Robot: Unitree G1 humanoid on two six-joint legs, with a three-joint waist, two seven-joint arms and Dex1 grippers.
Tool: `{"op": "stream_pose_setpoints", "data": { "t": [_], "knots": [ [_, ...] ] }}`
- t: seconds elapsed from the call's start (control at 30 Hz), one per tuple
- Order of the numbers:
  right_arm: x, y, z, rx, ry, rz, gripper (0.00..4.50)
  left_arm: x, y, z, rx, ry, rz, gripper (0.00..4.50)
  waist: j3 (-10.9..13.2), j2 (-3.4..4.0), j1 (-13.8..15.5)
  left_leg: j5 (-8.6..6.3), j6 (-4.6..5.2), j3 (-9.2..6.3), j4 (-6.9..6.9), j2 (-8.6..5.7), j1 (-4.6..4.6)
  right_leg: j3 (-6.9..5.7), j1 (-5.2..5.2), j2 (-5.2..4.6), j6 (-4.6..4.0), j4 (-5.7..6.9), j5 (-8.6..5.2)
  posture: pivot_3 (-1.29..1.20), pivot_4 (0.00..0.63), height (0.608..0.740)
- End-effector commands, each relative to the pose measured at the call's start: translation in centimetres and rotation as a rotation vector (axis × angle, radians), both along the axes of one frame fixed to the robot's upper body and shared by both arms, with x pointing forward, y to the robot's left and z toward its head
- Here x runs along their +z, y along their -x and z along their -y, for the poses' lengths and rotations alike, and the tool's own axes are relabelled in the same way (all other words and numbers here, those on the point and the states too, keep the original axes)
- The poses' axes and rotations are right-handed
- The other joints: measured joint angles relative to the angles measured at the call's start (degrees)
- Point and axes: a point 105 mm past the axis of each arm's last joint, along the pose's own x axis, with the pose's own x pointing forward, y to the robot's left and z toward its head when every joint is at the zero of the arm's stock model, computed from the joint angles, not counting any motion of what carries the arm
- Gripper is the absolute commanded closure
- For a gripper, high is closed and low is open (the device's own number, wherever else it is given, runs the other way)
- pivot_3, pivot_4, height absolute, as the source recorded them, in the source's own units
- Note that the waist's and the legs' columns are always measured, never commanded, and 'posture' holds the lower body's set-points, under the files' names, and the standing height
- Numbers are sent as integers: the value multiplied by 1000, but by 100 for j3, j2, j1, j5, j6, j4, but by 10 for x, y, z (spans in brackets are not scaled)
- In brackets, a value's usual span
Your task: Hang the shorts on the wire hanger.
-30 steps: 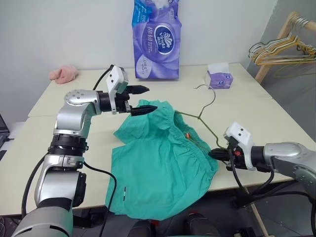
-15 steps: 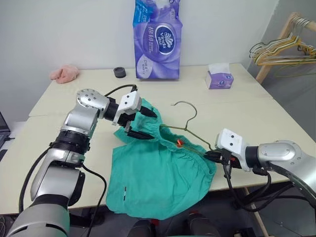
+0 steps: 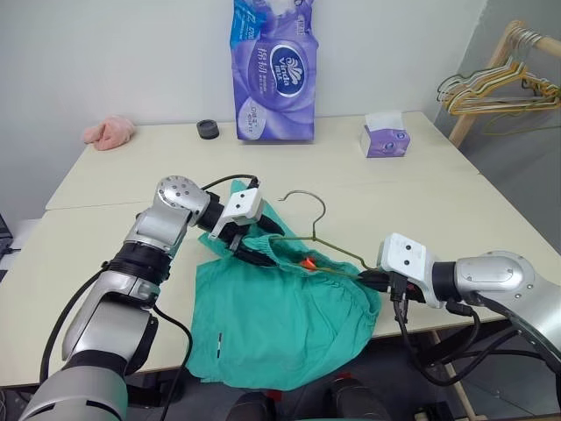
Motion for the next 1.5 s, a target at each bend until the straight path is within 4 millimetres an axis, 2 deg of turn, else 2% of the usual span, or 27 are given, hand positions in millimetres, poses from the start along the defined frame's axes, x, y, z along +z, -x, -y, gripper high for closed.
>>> {"op": "stream_pose_setpoints", "data": {
  "t": [0.03,0.33,0.43,0.6,0.67,0.77,0.87,0.97,1.13,1.27,1.5],
  "knots": [
    [16,1,-8,44,-25,73,4500,2,3,4,-29,-2,14,2077,0,0,-1,0,0,0,0,0,0,0,0,0,0,0,0,-200,65,740],
    [16,8,-11,119,14,110,4500,-3,4,5,-31,-1,15,4481,0,0,-20,0,0,-2,1,0,0,0,0,-1,0,1,0,-201,65,740],
    [14,10,-8,161,59,127,4500,-3,4,5,-33,0,16,4481,0,0,-17,0,0,-3,1,0,0,-2,0,-1,0,0,0,-201,65,740],
    [26,3,2,172,111,173,3201,-5,5,5,-39,-5,18,4500,0,0,-25,0,0,-2,1,0,0,-3,0,0,0,2,0,-202,65,740],
    [32,0,15,145,140,171,2508,-5,5,3,-36,-10,20,4500,0,0,-24,0,0,0,2,0,1,-4,0,0,0,2,0,-202,64,740],
    [35,-2,47,37,190,100,1487,-5,3,1,-24,-12,26,4500,0,0,-1,0,0,1,3,0,1,-6,1,-1,0,0,0,-201,64,740],
    [28,8,77,-161,74,-68,1487,-4,0,-1,-5,-9,37,4500,-3,-8,27,0,0,-3,2,-1,0,-5,5,-3,-1,-3,0,-201,64,740],
    [9,24,83,-293,-91,-202,1487,-4,-2,-2,4,-8,41,4500,-4,-11,50,0,0,-14,1,0,-5,-4,3,-2,-1,5,1,-203,68,740],
    [-25,45,53,-419,-330,-317,1487,-3,-3,-1,3,-6,44,4500,0,-5,17,0,0,-9,8,1,9,4,1,0,1,43,-1,-207,70,740],
    [-41,45,30,-507,-459,-361,1487,-1,-5,-2,8,-5,46,4500,-3,-3,-28,4,-2,-1,10,5,29,9,6,4,25,58,-20,-213,72,740],
    [-59,43,13,-524,-474,-414,1487,2,-8,-1,11,-3,57,4500,-3,-7,-21,3,-4,-4,6,4,21,5,1,4,1,55,-8,-208,69,740]
  ]
}}
